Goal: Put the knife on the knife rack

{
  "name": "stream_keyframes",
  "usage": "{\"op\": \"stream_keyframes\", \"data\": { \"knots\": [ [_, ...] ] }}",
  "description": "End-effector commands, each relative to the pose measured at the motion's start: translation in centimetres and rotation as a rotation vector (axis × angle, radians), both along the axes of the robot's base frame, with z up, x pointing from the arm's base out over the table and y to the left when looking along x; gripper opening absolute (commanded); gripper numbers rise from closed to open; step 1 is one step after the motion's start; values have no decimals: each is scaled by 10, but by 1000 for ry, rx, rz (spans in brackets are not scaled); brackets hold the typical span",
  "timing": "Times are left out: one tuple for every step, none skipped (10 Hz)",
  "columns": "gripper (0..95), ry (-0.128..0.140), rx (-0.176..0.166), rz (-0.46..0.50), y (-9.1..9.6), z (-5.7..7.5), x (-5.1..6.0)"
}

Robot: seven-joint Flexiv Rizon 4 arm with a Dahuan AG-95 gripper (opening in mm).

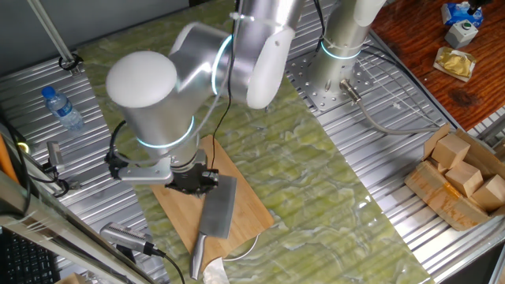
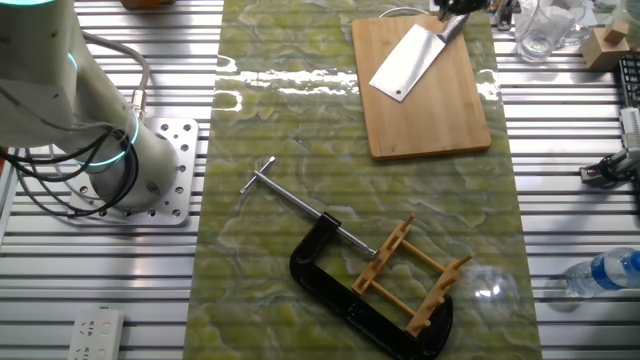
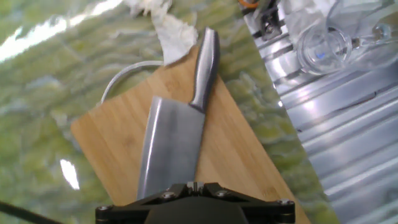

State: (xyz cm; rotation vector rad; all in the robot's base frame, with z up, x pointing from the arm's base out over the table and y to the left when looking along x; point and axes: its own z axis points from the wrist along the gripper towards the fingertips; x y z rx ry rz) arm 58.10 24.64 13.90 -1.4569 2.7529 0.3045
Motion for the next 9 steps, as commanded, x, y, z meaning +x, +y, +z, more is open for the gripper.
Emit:
{"op": "stream_keyframes", "data": {
  "knots": [
    [0,170,155,-154,10,-26,-1],
    [0,192,168,-177,9,-26,-1],
    [0,216,161,-196,9,-27,-1],
    [0,217,163,-195,9,-28,-1],
    [0,213,167,-183,6,-30,-1],
    [0,214,176,-184,3,-33,-1],
    [0,214,206,-175,1,-41,2],
    [190,215,235,-169,-1,-49,6],
    [190,217,255,-167,-1,-54,8]
  ]
}}
